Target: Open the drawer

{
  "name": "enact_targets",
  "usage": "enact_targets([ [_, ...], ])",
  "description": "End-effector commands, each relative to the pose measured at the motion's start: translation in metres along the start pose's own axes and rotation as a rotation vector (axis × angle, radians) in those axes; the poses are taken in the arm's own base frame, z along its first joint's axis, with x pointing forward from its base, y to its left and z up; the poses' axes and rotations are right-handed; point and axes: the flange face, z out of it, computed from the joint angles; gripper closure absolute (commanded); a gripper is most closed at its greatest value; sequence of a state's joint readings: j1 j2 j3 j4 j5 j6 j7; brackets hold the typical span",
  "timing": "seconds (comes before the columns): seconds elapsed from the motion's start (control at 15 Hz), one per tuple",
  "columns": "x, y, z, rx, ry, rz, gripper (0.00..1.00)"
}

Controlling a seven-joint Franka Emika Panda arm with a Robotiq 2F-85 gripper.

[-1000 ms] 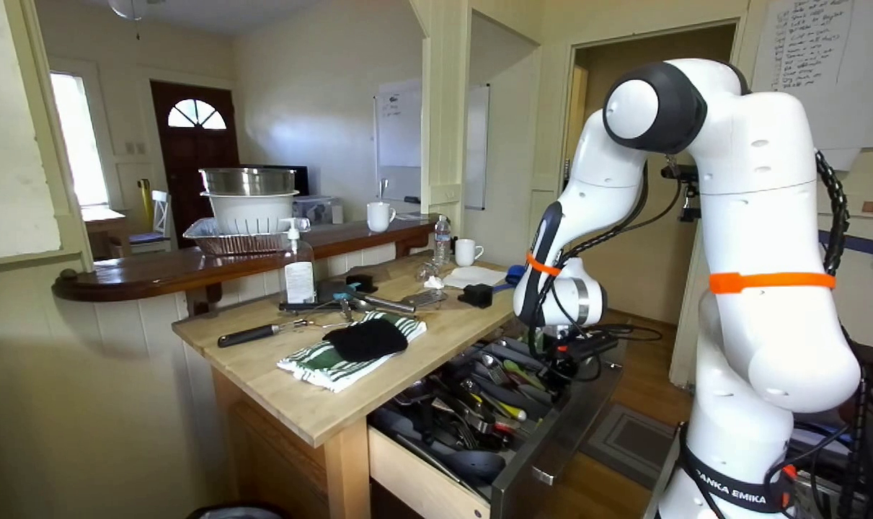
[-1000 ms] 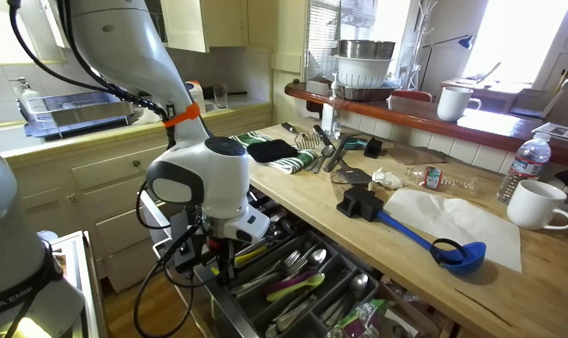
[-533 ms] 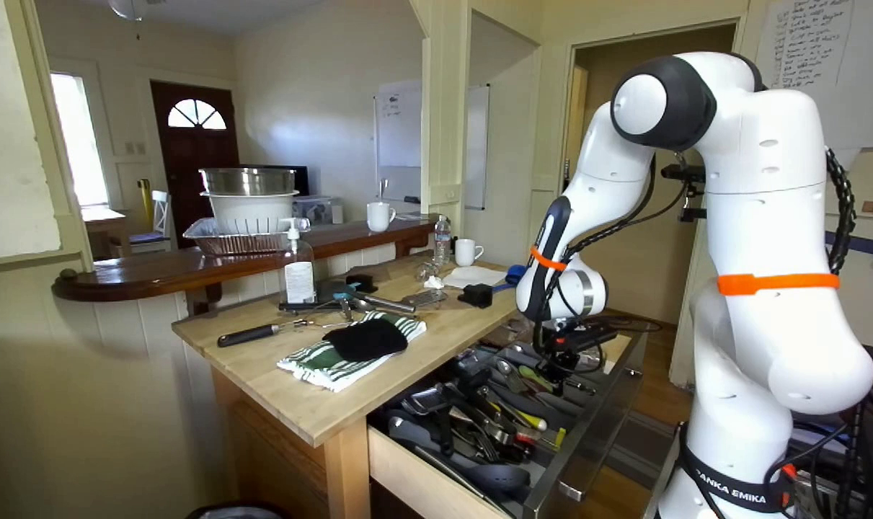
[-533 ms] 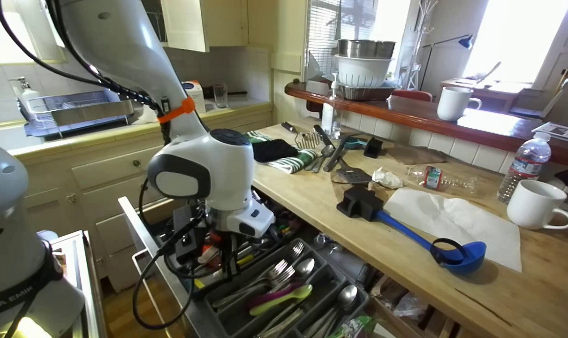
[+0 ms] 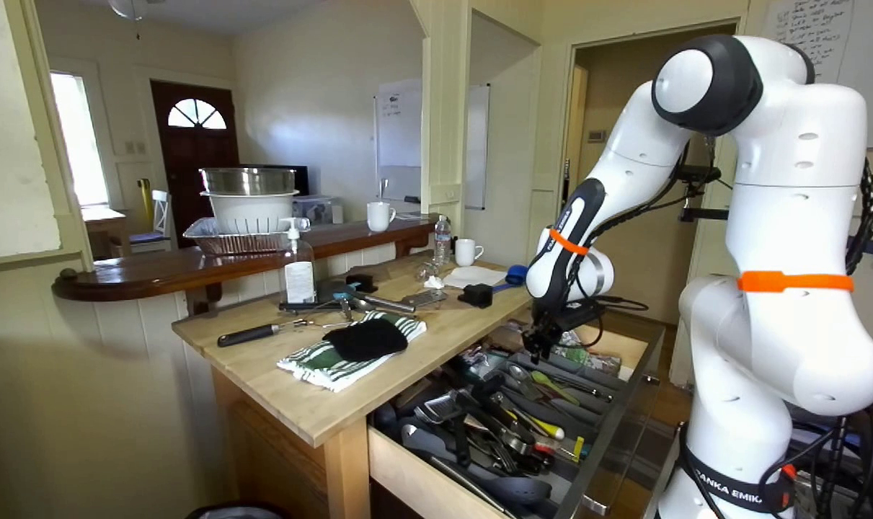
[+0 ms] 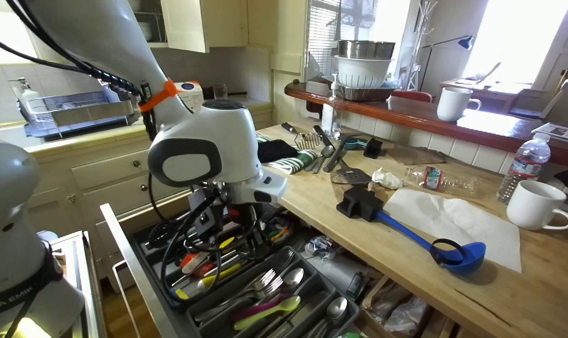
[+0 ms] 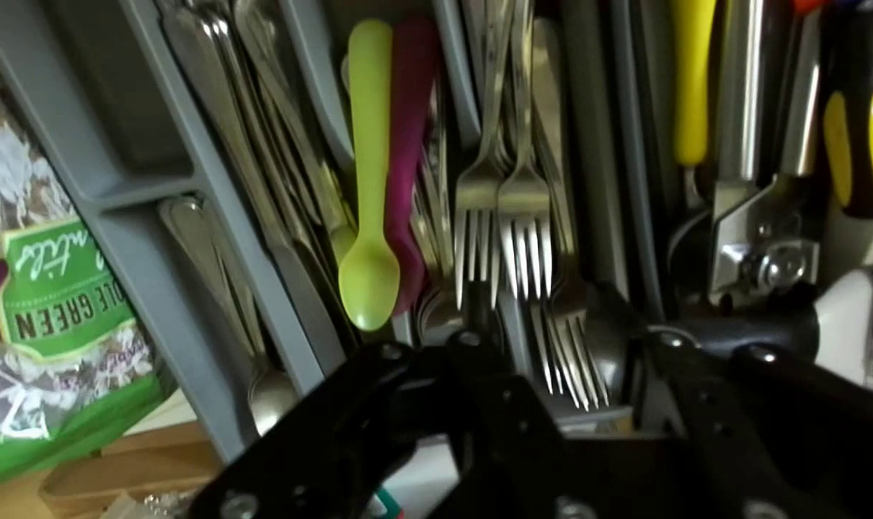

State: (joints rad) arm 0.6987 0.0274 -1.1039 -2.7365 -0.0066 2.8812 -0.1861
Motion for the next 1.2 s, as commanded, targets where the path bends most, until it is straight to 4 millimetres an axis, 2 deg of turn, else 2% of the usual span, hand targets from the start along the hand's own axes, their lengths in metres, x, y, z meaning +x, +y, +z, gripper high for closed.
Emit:
enact_targets([
  [0.0,0.003,-0.006,-0.021,0.070,0.079,0.017,0.29],
  [0.27,0.002,-0.024,-0.061,0.213,0.061,0.017,0.00],
  [0.6,-0.018,-0.054,-0.135,0.361,-0.035,0.054,0.00],
  [0.73,-0.031,-0.057,-0.172,0.358,-0.052,0.100,0.00],
  [0.87,-0.042,-0.051,-0.213,0.374,-0.011,0.143,0.00],
  [0.93,-0.022,-0.058,-0.180,0.342,-0.045,0.095,0.00],
  [1.0,-0.027,-0.055,-0.198,0.347,-0.025,0.107,0.00],
  [1.13,-0.036,-0.049,-0.217,0.357,0.006,0.121,0.00],
])
